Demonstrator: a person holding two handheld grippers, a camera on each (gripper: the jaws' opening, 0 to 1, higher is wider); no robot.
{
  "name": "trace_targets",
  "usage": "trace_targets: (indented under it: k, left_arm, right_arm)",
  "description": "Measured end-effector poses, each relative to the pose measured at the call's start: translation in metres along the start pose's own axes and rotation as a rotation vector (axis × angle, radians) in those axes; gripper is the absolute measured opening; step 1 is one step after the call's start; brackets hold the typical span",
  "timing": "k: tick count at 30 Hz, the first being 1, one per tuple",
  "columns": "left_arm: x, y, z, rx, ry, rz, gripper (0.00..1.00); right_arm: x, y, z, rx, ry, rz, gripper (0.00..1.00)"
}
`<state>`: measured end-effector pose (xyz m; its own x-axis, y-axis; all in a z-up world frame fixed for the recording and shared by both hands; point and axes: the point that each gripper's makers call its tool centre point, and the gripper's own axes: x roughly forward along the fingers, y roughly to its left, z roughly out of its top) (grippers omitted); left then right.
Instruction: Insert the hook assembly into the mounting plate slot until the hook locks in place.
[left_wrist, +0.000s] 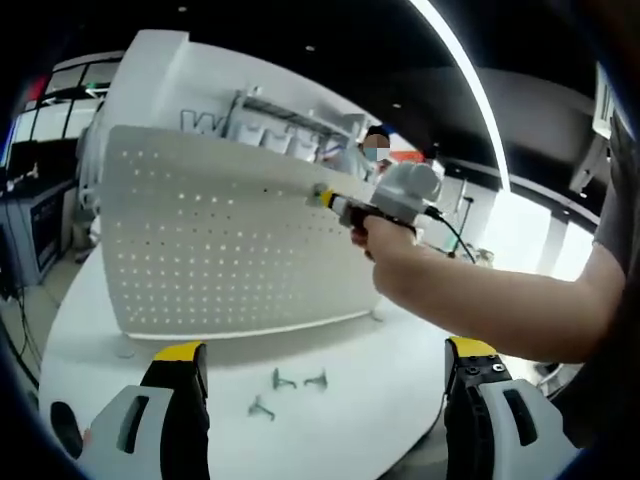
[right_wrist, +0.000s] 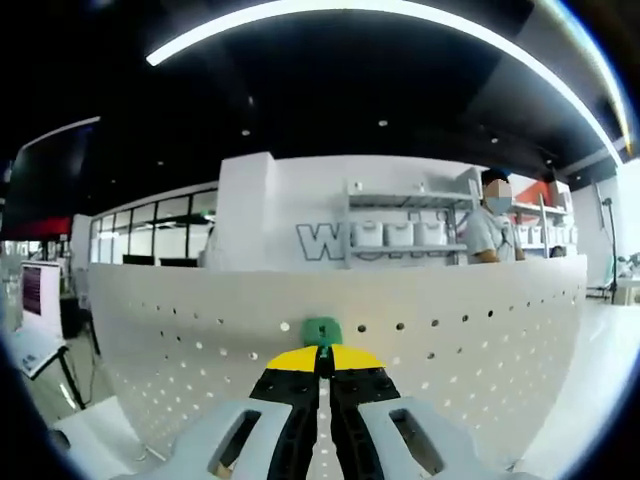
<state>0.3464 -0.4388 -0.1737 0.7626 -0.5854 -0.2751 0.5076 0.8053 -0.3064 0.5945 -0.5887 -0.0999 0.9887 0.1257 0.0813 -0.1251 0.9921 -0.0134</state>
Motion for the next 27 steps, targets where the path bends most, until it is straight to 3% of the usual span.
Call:
trace_targets:
  k: [22, 27]
  left_arm:
    - [0.000, 0.000, -0.003, -0.025, 0.003, -0.007, 0.99]
    - [0.002, -0.001, -0.004, -0.025, 0.008, -0.014, 0.98]
  right_arm:
    - [-0.015, 0.001, 0.004, 0.046, -0.069, -0.004, 0.00]
    - [-0.011, 0.006, 0.015, 0.036, -0.099, 0.014, 0.00]
